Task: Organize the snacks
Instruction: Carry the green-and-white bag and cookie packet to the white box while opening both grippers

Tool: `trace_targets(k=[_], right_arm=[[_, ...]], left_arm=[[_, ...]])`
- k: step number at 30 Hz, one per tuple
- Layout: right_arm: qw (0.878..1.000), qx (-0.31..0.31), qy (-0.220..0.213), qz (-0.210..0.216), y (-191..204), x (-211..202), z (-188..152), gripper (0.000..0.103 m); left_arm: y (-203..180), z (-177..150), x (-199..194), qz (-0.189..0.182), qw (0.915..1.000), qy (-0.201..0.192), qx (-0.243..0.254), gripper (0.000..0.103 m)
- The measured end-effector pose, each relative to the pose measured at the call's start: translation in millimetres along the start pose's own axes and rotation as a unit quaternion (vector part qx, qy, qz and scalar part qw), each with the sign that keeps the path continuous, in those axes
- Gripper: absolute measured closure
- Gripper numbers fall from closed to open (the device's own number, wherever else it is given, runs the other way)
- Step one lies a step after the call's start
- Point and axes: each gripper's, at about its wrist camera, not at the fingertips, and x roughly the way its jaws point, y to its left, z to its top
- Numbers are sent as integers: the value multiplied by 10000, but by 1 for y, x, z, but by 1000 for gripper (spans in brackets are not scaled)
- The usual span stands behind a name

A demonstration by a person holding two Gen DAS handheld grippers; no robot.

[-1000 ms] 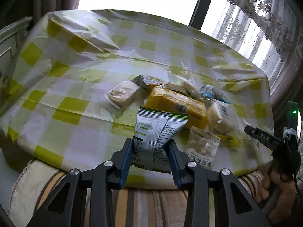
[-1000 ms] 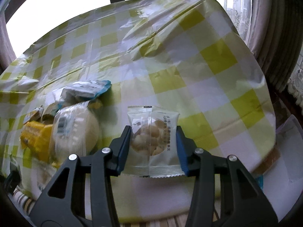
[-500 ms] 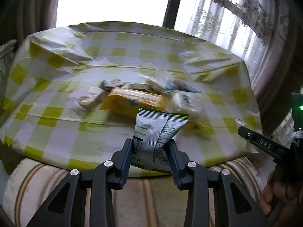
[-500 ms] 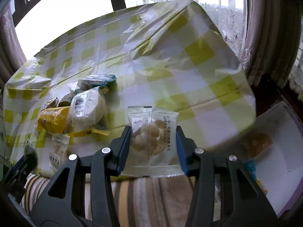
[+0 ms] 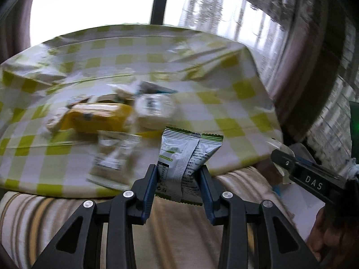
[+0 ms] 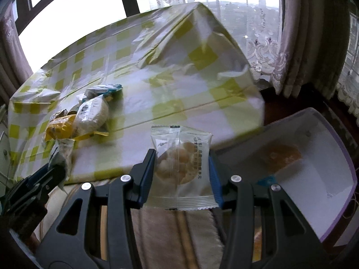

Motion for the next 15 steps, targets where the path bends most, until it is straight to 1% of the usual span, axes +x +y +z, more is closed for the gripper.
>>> trace_targets(k=[7, 15], right_arm=[[9996, 230, 30, -183, -43, -14, -11, 54], [9973, 445, -14, -578, -90, -31, -23, 54]], left_arm=[[-46, -5, 7, -429, 9983, 124, 375, 65], [-91, -6, 13, -942, 9926, 265, 725, 65]])
